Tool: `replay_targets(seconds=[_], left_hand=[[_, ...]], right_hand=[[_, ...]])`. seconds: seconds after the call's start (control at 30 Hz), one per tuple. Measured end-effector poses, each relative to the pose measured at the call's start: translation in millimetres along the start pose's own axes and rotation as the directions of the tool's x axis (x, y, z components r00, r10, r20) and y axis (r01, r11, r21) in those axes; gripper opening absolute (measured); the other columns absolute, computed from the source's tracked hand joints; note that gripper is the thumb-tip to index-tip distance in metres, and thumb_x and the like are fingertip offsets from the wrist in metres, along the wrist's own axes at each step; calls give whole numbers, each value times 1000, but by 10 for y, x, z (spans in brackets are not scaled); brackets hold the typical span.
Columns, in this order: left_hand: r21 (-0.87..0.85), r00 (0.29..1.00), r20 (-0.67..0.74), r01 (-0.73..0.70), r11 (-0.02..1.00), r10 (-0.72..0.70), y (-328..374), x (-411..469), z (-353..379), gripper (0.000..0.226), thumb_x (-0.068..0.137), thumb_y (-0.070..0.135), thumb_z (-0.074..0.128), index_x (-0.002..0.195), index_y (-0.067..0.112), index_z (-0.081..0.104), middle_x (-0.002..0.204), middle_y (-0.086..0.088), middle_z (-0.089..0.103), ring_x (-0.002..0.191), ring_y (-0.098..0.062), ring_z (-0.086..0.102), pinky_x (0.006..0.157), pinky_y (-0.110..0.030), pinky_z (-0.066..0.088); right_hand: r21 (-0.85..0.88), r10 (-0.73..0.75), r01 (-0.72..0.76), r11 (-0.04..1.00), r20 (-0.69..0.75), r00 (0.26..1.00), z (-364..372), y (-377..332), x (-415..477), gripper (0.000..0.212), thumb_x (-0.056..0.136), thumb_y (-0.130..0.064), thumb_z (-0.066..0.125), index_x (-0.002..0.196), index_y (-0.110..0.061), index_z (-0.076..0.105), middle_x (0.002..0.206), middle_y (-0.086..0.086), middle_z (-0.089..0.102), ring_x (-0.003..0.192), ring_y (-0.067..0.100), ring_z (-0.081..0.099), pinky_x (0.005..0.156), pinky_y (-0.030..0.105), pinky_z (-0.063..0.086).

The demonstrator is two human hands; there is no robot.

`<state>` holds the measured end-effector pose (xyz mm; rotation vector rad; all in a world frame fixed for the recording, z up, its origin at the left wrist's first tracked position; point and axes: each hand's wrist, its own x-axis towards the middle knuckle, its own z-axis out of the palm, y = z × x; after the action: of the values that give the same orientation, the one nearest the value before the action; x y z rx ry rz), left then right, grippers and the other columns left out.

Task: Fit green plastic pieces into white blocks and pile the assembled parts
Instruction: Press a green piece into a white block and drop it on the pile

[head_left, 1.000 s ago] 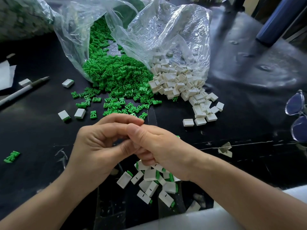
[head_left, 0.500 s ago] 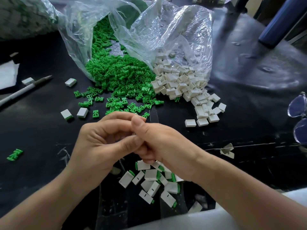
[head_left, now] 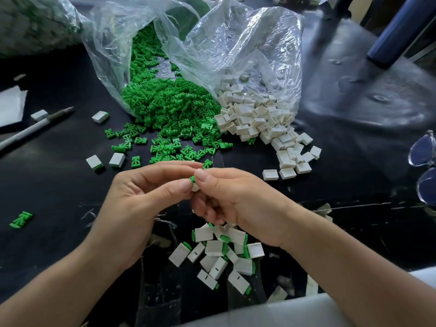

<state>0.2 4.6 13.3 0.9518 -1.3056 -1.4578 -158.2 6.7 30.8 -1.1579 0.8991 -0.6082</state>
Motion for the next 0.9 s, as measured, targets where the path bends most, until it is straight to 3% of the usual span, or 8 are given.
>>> replay_targets(seconds=[0.07,0.23,0.4,0.47,0.6,0.7,0.83,0.9], left_hand=[[-9,1000,-6,24,1000,-24,-1,-6,3,24,52,27,72,74,17,77,101,-7,72,88,-24,69,72,-32,57],[5,1000,0,14,1000,-14,12,-26,15,21,59,27,66,74,17,77,101,-7,72,81,-28,69,70,-34,58],[-4,999,43,15,1000,-15,20,-25,15,35,48,38,82,77,19,77,106,-4,71,95,-23,68,77,-30,56],[-15,999,48,3,1000,-3,16,-25,24,40,49,48,82,77,20,77,106,-4,71,99,-21,67,81,-28,55],[-23,1000,17,-12,1000,13,-4,-21,25,36,48,42,83,75,19,77,103,-5,72,99,-22,67,78,-27,54],[-35,1000,1,-8,999,8,-12,-18,32,42,47,50,82,75,19,77,102,-6,72,99,-22,67,78,-27,54],[-47,1000,2,-14,999,14,-10,-17,41,41,46,48,83,73,18,77,101,-6,72,99,-21,67,77,-26,54],[-52,1000,-5,-12,999,11,-14,-20,41,33,44,36,84,71,18,77,100,-6,73,98,-21,68,75,-25,54]], right_hand=[[-19,-4,5,1000,12,1000,-1,-5,-6,28,98,-26,34,76,-14,49,64,-4,49,54,6,41,51,18,31],[-155,6,-4,988,14,1000,11,-19,-10,35,97,-36,30,79,-15,52,65,-5,53,52,3,44,47,16,33],[-159,-39,35,987,-22,999,-12,1,-13,25,93,-35,41,73,-24,53,64,-8,49,55,1,43,54,12,36],[-158,-74,67,985,-37,997,-17,18,-7,23,89,-37,45,70,-27,53,62,-9,47,55,2,41,56,15,35],[-264,-130,99,959,-102,986,19,77,27,27,94,-33,44,69,-30,53,54,-17,46,52,-3,41,58,19,32],[-304,-164,118,945,-131,978,45,95,40,26,96,-30,44,71,-31,51,50,-25,49,51,-8,45,57,14,31],[-319,-176,125,940,-137,975,51,102,41,20,96,-28,44,83,-22,57,49,-28,49,51,-10,46,54,11,30],[-344,-186,126,930,-147,971,51,106,42,21,96,-29,44,89,-18,61,50,-28,49,52,-9,46,54,11,31]])
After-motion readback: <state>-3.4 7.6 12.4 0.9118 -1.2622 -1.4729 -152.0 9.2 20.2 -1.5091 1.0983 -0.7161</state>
